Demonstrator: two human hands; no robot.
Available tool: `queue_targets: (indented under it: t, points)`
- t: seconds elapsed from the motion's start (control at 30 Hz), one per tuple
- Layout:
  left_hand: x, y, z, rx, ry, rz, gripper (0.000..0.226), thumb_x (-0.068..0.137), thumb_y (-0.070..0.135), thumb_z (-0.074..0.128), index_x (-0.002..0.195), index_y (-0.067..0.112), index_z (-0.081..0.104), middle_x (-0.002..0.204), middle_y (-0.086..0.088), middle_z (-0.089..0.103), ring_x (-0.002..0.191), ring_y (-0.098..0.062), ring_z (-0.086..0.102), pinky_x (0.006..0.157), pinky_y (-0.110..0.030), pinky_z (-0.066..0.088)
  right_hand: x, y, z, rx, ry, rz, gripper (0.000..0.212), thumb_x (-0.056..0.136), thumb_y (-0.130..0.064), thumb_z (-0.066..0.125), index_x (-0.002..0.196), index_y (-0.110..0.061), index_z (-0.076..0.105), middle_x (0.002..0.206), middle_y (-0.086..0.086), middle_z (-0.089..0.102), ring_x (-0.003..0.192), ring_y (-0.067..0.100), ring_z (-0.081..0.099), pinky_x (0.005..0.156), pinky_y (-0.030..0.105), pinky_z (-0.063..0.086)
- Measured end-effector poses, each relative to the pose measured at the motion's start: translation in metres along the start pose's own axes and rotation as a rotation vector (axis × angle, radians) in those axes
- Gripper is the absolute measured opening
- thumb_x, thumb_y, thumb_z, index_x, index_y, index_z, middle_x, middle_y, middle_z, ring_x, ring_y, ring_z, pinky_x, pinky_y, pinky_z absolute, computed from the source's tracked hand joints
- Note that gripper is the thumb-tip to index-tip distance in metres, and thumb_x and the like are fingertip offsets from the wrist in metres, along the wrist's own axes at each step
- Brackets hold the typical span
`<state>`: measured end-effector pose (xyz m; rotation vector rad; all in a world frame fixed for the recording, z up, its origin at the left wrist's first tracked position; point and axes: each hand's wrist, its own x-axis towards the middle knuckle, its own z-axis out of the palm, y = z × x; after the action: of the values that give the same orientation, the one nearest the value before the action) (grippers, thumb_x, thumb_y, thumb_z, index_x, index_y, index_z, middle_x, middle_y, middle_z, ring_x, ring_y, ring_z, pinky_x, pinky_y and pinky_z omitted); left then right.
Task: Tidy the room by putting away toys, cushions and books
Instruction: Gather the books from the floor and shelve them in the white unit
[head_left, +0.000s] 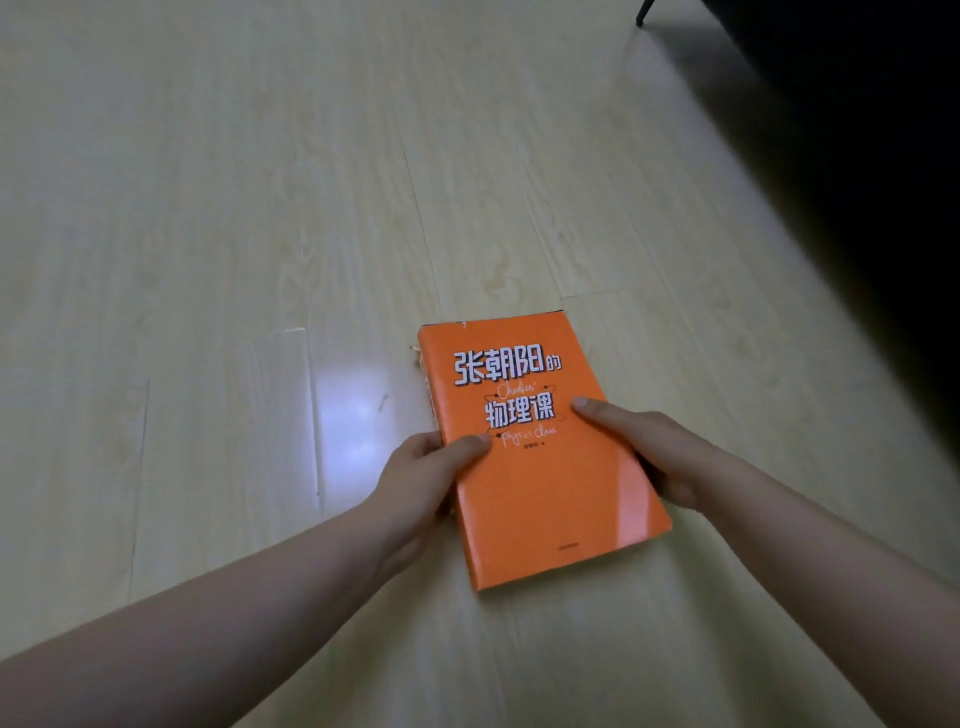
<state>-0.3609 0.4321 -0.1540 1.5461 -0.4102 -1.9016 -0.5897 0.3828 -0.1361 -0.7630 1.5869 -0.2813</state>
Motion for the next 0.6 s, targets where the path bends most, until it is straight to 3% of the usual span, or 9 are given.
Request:
queue_targets:
  t: [0.1, 0.2, 0.33, 0.4, 0.6]
  points:
    - [0.001, 0.002, -0.003, -0.058, 0.022, -0.058, 0.050, 0.081, 0.020, 0.072, 0.124, 0.004, 0.051, 0.104, -0.014, 0.072, 0.086, -0.028, 0.072, 0.062, -0.033, 0.057, -0.006, 0.009, 0.012, 0.051, 0.005, -0.018, 0.058, 0.072, -0.051, 0.074, 0.110, -0.008, 0.069, 0.100, 0.010, 0.075, 0.094, 0.028, 0.071, 0.096, 0.047, 0.052]
    - [-0.009, 0.010, -0.001, -0.056, 0.038, -0.075, 0.048, 0.081, 0.017, 0.071, 0.122, 0.000, 0.054, 0.103, -0.016, 0.072, 0.082, -0.028, 0.072, 0.060, -0.032, 0.057, -0.021, 0.011, 0.024, 0.087, 0.105, -0.035, 0.051, 0.077, -0.048, 0.073, 0.105, -0.006, 0.069, 0.095, 0.012, 0.075, 0.087, 0.030, 0.072, 0.087, 0.049, 0.056]
    - [-0.049, 0.010, 0.006, -0.008, 0.078, -0.144, 0.037, 0.082, 0.013, 0.070, 0.115, 0.000, 0.058, 0.097, -0.015, 0.074, 0.075, -0.023, 0.072, 0.057, -0.030, 0.057, -0.067, 0.024, 0.036, 0.115, 0.162, -0.002, 0.044, 0.080, -0.047, 0.071, 0.099, -0.007, 0.069, 0.091, 0.010, 0.075, 0.081, 0.027, 0.073, 0.078, 0.044, 0.059]
    - [-0.072, 0.015, 0.008, 0.019, 0.086, -0.165, 0.042, 0.080, 0.015, 0.072, 0.117, 0.001, 0.057, 0.099, -0.014, 0.074, 0.079, -0.025, 0.073, 0.060, -0.032, 0.057, -0.096, 0.025, 0.038, 0.153, 0.170, -0.007, 0.040, 0.081, -0.045, 0.070, 0.097, -0.008, 0.070, 0.089, 0.009, 0.075, 0.078, 0.025, 0.073, 0.076, 0.041, 0.059]
    - [-0.164, 0.074, 0.040, 0.182, 0.023, -0.173, 0.052, 0.078, 0.023, 0.075, 0.122, 0.005, 0.054, 0.105, -0.011, 0.073, 0.089, -0.028, 0.072, 0.072, -0.039, 0.057, -0.205, -0.006, 0.021, 0.269, 0.240, 0.031, 0.058, 0.067, -0.062, 0.074, 0.095, -0.011, 0.069, 0.089, 0.006, 0.075, 0.081, 0.026, 0.073, 0.082, 0.050, 0.057]
